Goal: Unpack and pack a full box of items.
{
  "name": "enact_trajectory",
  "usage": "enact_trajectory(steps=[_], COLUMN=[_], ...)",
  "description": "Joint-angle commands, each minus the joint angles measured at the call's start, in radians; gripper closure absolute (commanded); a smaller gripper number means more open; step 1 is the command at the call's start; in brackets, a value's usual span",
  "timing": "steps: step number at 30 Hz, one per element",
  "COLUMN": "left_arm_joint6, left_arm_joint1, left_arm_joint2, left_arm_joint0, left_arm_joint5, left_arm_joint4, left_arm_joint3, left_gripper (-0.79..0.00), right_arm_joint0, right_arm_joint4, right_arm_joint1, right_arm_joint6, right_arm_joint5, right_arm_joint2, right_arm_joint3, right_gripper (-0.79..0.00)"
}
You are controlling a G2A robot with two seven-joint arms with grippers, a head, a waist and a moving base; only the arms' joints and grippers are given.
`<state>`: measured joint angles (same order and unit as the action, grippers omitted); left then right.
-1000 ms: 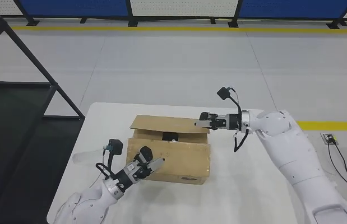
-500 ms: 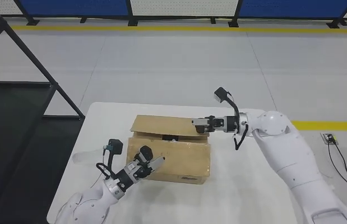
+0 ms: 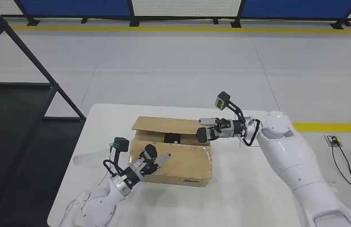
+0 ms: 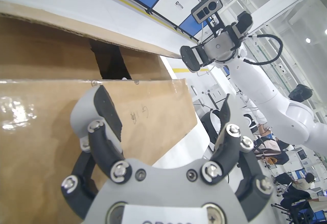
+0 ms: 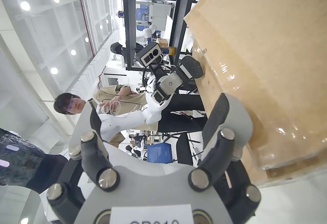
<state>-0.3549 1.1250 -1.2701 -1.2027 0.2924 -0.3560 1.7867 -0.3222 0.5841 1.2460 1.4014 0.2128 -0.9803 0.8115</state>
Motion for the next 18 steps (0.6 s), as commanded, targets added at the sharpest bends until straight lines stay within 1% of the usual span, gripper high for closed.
enact_trajectory(steps=[1, 4, 10, 18], left_arm_joint6=[0.002, 0.009, 0.016, 0.039], left_arm_joint1=[0.001, 0.002, 0.003, 0.006], left_arm_joint2=[0.002, 0.001, -0.005, -0.016], left_arm_joint0=[0.002, 0.0, -0.005, -0.009], left_arm_joint5=[0.003, 0.01, 0.017, 0.024], left_arm_joint4=[-0.003, -0.002, 0.001, 0.007], left_arm_joint3=[0.0, 0.001, 0.001, -0.001], left_gripper=[-0.785, -0.785, -0.785, -0.785], right_arm_joint0=[-0.004, -0.037, -0.08, -0.12], right_arm_joint4=[-0.001, 0.001, 0.018, 0.039], right_arm_joint1=[0.0, -0.003, -0.01, -0.013], right_arm_joint6=[-0.008, -0.053, -0.078, -0.105], right_arm_joint5=[-0.002, -0.032, -0.09, -0.096], right_arm_joint2=[0.0, -0.006, -0.023, -0.041], right_arm_joint3=[0.002, 0.037, 0.051, 0.05], right_gripper=[-0.785, -0.785, -0.785, -0.785])
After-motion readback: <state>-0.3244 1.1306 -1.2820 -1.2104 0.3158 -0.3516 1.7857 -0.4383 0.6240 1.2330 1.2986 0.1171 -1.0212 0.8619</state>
